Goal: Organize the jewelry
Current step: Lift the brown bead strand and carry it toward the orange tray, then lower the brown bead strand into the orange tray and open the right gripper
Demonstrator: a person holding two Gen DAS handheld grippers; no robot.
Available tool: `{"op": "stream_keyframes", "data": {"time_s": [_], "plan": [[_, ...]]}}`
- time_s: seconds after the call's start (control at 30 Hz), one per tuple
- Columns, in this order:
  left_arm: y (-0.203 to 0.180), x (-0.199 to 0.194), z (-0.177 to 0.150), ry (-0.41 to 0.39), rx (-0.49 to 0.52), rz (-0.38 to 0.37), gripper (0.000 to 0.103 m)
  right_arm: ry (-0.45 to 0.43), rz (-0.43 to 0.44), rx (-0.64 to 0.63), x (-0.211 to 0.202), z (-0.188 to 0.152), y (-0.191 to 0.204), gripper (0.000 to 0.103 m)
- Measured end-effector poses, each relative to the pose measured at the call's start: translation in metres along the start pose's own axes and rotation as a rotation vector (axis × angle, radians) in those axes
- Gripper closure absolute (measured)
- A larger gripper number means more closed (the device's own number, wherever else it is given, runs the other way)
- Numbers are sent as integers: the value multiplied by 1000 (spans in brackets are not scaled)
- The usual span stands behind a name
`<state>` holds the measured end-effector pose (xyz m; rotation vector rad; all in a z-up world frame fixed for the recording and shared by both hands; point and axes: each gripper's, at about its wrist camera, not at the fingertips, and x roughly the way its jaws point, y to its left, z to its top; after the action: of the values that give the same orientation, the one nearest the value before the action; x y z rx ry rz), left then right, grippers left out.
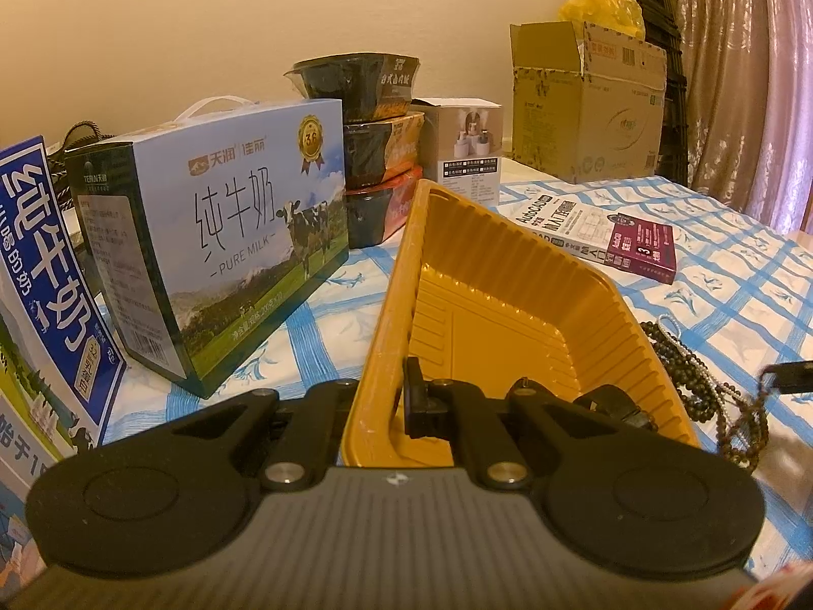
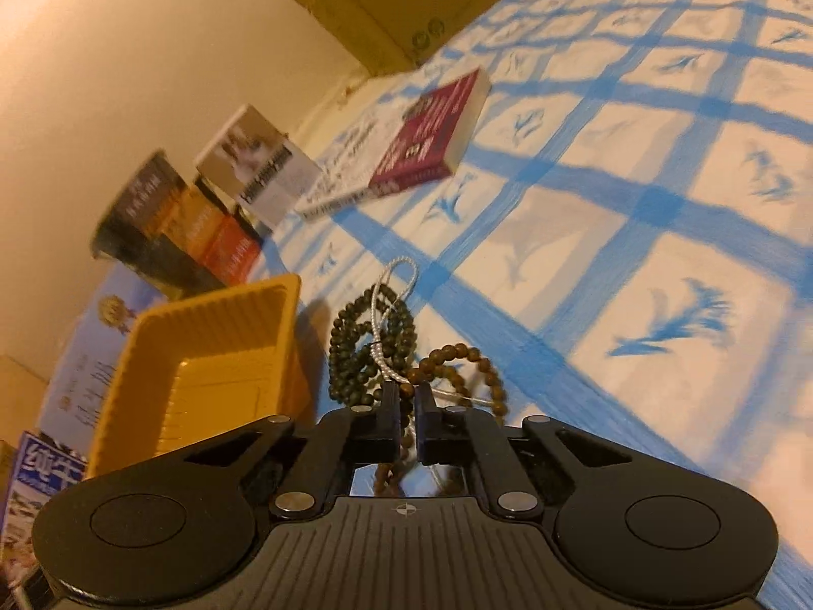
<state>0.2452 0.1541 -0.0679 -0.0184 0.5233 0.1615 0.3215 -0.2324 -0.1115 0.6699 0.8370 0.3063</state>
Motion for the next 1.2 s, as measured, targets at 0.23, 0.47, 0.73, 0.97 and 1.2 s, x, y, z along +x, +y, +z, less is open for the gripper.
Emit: {"op": "stream_keyframes", "data": {"time_s": [0.23,0.47,0.73,0.97,1.2], "plan": [[-1,-1,1,-3,-4,1,97,-29,69,-31,-67,-4,5,98],[-1,-2,2,-5,-4,2,98,-96,155,-102,-102,11,39,98],[-2,-2,2,-6,-3,1,98,-193,224,-173,-128,37,71,98],[-4,-2,5,-15,-8,-2,98,-279,281,-224,-151,59,94,98],[-4,-2,5,-17,-9,-2,98,-286,311,-252,-164,62,106,98]]}}
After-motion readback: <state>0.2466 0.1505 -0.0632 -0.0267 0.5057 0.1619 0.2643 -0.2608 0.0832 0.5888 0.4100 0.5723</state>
